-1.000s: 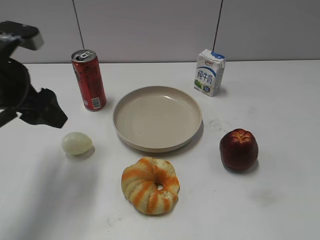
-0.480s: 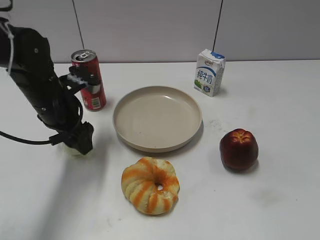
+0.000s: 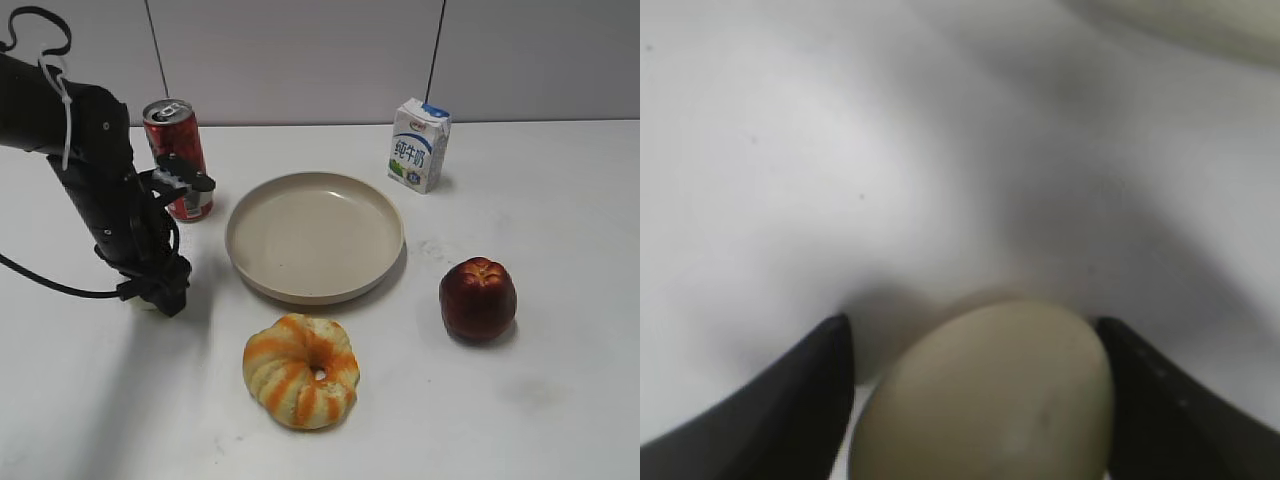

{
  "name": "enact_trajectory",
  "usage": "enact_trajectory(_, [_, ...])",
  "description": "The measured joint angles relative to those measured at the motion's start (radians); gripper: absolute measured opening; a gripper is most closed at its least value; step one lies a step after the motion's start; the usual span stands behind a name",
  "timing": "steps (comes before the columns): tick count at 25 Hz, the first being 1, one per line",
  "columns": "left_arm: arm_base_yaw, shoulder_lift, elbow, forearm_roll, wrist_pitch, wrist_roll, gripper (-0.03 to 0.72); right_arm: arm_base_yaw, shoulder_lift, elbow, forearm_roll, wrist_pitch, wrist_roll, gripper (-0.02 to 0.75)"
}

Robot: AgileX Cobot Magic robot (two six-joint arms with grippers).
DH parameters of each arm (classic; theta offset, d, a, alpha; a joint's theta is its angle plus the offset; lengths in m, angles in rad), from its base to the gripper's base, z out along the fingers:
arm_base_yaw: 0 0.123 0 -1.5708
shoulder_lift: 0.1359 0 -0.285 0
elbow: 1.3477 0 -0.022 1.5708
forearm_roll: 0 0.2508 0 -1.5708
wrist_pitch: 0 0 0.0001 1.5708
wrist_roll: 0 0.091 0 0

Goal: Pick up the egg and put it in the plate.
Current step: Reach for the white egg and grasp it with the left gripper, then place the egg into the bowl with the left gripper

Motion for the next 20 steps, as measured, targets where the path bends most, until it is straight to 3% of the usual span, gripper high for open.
enact_trajectory(7, [0.000,-0.022,-0.017,-0.036,0.109,0.000,0.484,0.000,0.000,0.000,0.000,0.000,0.000,0.587])
enact_trajectory(12, [-0.021,-0.058,-0.162,-0.141,0.194,0.000,0.484,0.000,0.000,0.000,0.000,0.000,0.000,0.587])
enact_trajectory(16, [-0.072,-0.058,-0.276,-0.239,0.129,0.000,0.484,0.000,0.000,0.000,0.000,0.000,0.000,0.587])
enact_trajectory(20, [-0.135,-0.054,-0.297,-0.295,-0.028,0.000,0.484,0.000,0.000,0.000,0.000,0.000,0.000,0.587])
